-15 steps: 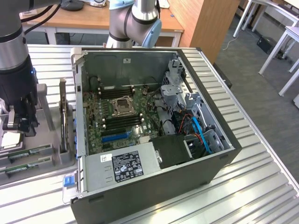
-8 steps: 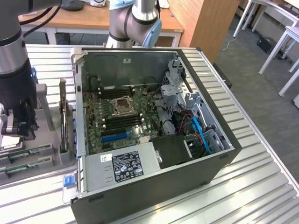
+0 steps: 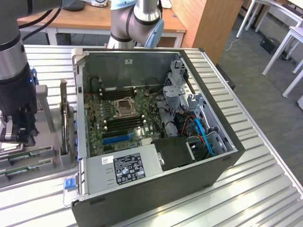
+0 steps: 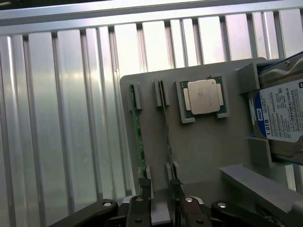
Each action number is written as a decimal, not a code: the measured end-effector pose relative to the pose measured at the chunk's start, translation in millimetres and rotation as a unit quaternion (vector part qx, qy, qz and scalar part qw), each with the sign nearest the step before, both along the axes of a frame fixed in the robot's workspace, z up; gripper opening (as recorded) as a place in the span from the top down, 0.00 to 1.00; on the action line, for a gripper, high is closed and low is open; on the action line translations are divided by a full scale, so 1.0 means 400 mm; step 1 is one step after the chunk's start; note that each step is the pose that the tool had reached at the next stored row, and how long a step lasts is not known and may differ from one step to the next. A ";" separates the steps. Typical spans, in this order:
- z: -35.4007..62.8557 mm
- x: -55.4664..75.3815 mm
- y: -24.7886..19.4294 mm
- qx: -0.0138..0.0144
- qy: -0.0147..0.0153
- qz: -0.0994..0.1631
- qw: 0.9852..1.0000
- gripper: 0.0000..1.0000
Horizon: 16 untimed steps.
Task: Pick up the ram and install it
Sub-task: 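Pick up the ram and move it above insertion slot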
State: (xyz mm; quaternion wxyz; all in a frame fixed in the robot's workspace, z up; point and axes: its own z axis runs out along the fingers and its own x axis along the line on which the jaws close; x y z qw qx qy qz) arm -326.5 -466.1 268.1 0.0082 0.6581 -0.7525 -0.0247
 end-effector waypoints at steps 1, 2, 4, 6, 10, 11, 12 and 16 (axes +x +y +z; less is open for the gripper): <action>0.000 0.000 -0.002 0.000 0.000 0.000 1.000 0.70; 0.000 0.000 -0.004 0.000 0.000 0.000 1.000 0.70; 0.000 0.000 -0.009 0.000 0.000 0.000 1.000 0.70; 0.000 0.000 -0.013 0.000 0.000 0.000 1.000 0.70; 0.000 0.000 -0.016 0.000 0.000 0.000 1.000 0.70; 0.000 0.000 -0.016 0.000 0.000 0.000 1.000 0.70; 0.000 0.000 -0.016 0.000 0.000 0.000 1.000 0.70; -0.002 0.000 -0.016 0.000 0.000 0.017 1.000 0.70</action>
